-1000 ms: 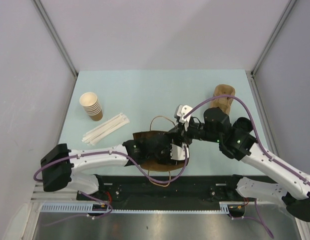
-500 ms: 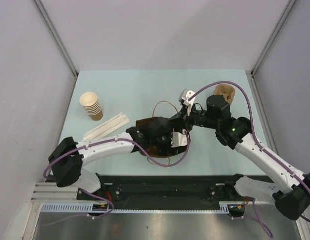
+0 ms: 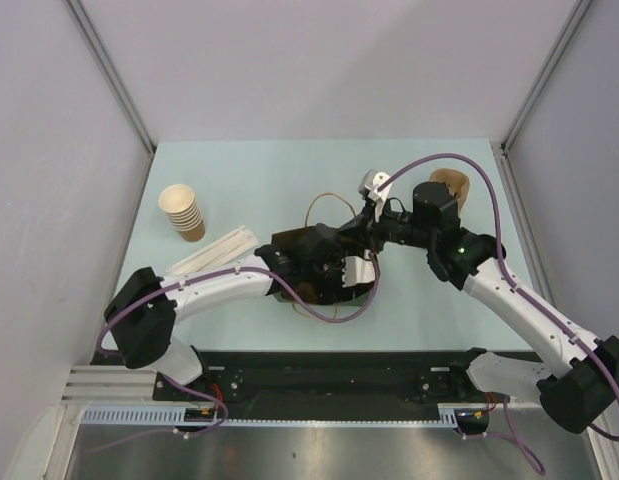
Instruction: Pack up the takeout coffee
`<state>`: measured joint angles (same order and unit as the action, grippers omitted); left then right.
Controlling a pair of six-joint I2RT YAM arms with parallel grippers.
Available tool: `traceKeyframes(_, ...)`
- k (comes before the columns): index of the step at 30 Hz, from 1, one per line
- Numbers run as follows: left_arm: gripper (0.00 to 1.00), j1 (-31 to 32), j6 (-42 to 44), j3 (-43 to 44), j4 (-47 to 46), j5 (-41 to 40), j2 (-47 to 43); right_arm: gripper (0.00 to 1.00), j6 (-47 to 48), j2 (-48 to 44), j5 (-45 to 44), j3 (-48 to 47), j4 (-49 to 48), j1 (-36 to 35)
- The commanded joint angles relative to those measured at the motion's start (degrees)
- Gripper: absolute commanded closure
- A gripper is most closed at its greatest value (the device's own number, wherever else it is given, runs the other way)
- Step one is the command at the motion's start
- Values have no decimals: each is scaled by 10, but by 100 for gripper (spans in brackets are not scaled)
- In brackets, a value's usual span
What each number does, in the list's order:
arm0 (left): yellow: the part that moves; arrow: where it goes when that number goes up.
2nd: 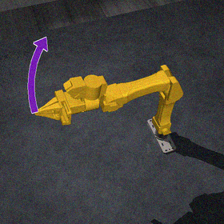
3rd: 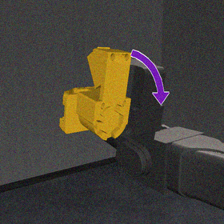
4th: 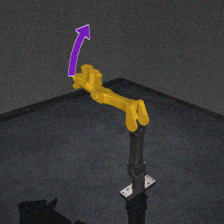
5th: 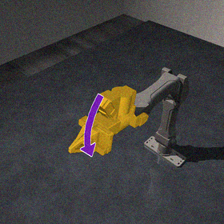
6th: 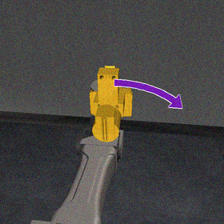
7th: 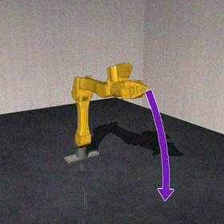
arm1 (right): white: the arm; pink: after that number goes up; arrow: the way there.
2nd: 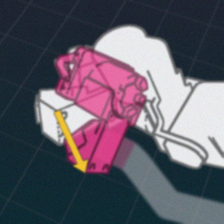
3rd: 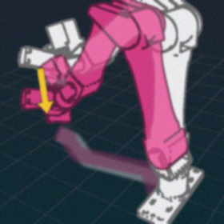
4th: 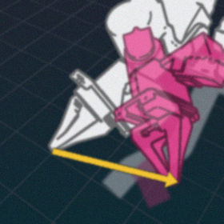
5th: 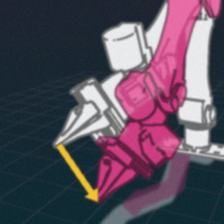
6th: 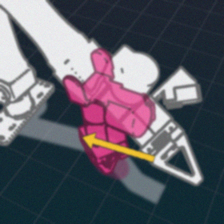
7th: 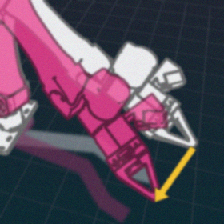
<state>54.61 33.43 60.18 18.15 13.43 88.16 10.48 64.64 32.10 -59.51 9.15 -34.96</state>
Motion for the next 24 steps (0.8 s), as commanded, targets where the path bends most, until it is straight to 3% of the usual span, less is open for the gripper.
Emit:
traceKeyframes(1, 99, -17, -1, -8, 14, 5, 51, 100, -5, 17, 22, -9, 7, 2)
traceKeyframes(4, 87, -18, -1, -2, 18, 7, 44, 100, -2, 22, 27, -9, 5, 10)
traceKeyframes(5, 77, -18, -1, 1, 24, 8, 37, 100, 1, 22, 28, -9, 5, 13)
traceKeyframes(10, 53, -18, -17, 31, 48, 16, -9, 100, 5, 22, 36, -9, 9, 16)
traceKeyframes(14, 25, -15, -28, 49, 62, 14, -36, 100, 9, 23, 38, -9, 8, 17)
traceKeyframes(16, 20, -11, -28, 57, 67, 10, -47, 100, 10, 24, 38, -9, 7, 18)
traceKeyframes(17, 8, -10, -27, 58, 71, 6, -49, 100, 10, 25, 39, -9, 7, 18)
traceKeyframes(19, 1, -6, -26, 63, 72, 4, -58, 100, 10, 25, 39, -9, 5, 19)
traceKeyframes(24, 1, 0, -24, 71, 71, 5, -72, 100, 13, 28, 39, -9, 3, 21)
